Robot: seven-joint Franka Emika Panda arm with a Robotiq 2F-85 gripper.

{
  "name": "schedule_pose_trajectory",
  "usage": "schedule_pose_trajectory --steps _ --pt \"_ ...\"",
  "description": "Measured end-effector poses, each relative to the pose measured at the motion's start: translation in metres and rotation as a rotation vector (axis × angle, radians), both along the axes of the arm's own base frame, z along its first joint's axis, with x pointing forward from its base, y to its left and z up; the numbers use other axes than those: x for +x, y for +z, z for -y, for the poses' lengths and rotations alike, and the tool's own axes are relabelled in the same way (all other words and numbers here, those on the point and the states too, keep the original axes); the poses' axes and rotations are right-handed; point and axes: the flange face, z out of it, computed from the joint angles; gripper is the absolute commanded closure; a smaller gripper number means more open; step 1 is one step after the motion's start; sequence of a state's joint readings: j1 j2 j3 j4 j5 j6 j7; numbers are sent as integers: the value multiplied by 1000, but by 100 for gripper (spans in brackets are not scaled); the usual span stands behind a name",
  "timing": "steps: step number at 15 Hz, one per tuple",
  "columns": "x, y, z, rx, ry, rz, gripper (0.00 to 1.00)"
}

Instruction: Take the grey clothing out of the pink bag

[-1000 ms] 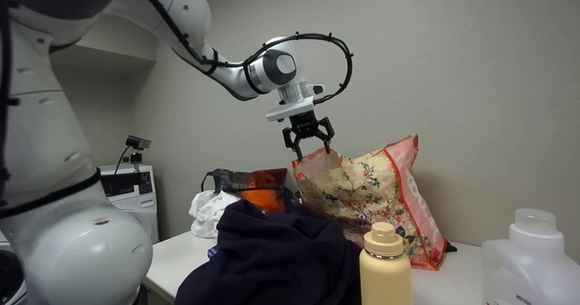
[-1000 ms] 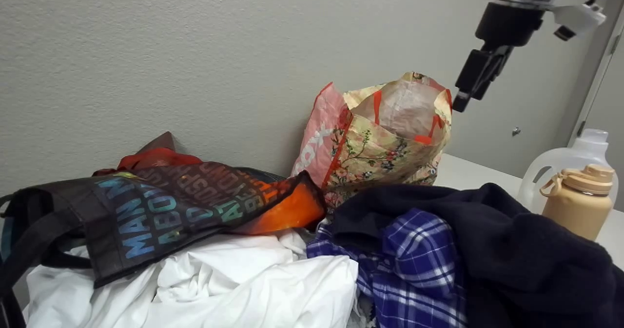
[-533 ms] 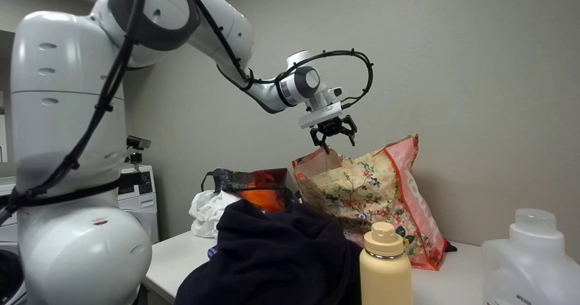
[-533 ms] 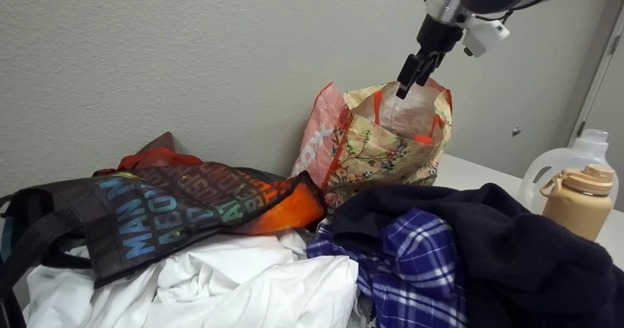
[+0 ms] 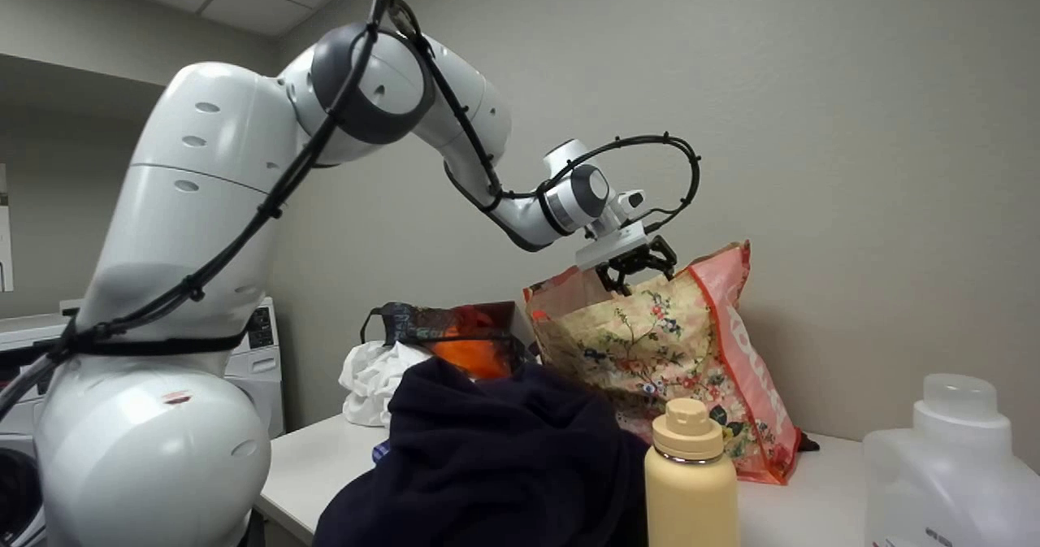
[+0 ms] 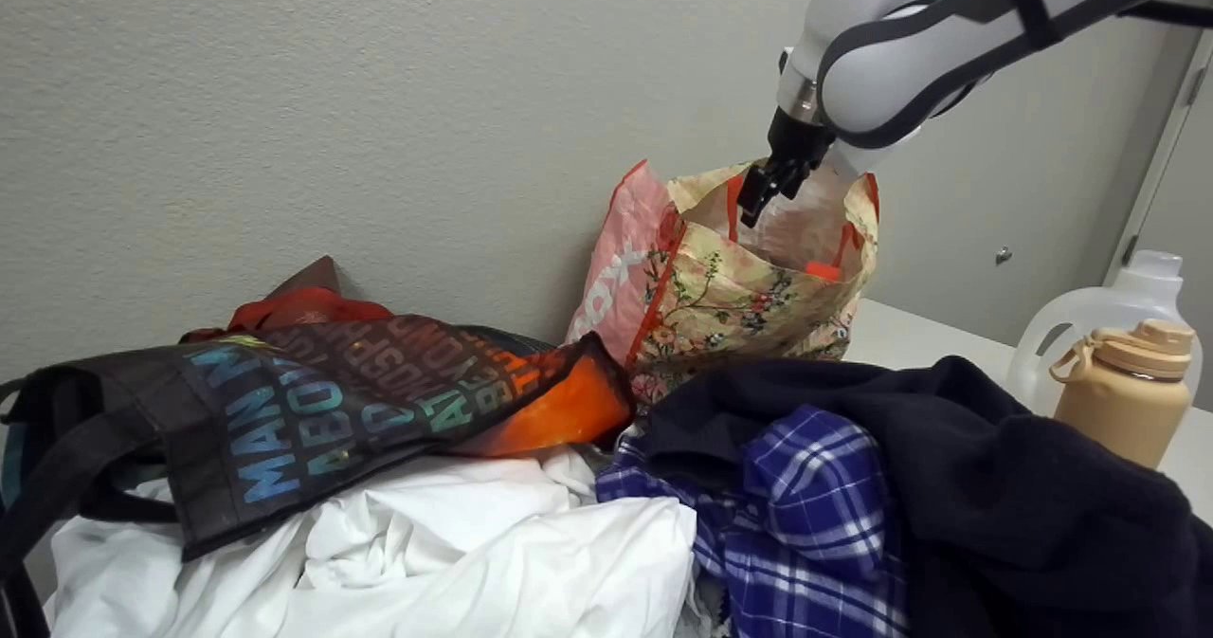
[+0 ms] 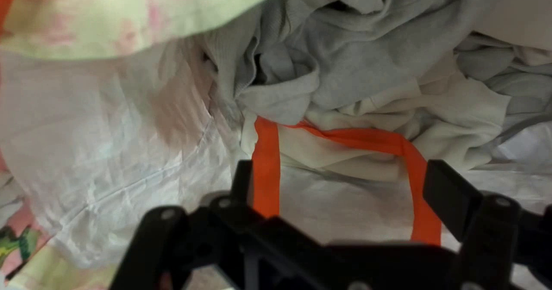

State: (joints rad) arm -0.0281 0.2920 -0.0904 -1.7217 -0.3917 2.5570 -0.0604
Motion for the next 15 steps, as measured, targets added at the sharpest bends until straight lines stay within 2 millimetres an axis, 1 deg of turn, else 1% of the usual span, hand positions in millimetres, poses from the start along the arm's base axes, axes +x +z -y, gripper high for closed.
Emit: schedule_pose_trajectory --steps 3,6,9,12,13,14,15 --pt "15 -39 9 -5 -49 13 0" --pt "24 -77 14 0 -103 32 0" --pt "29 -113 12 12 -172 48 0" --pt "32 -146 4 23 -230 47 0" --pt "32 -155 1 21 -244 44 25" --pt "32 -164 -3 18 -254 38 27" --pt "32 -172 -6 11 -256 31 34"
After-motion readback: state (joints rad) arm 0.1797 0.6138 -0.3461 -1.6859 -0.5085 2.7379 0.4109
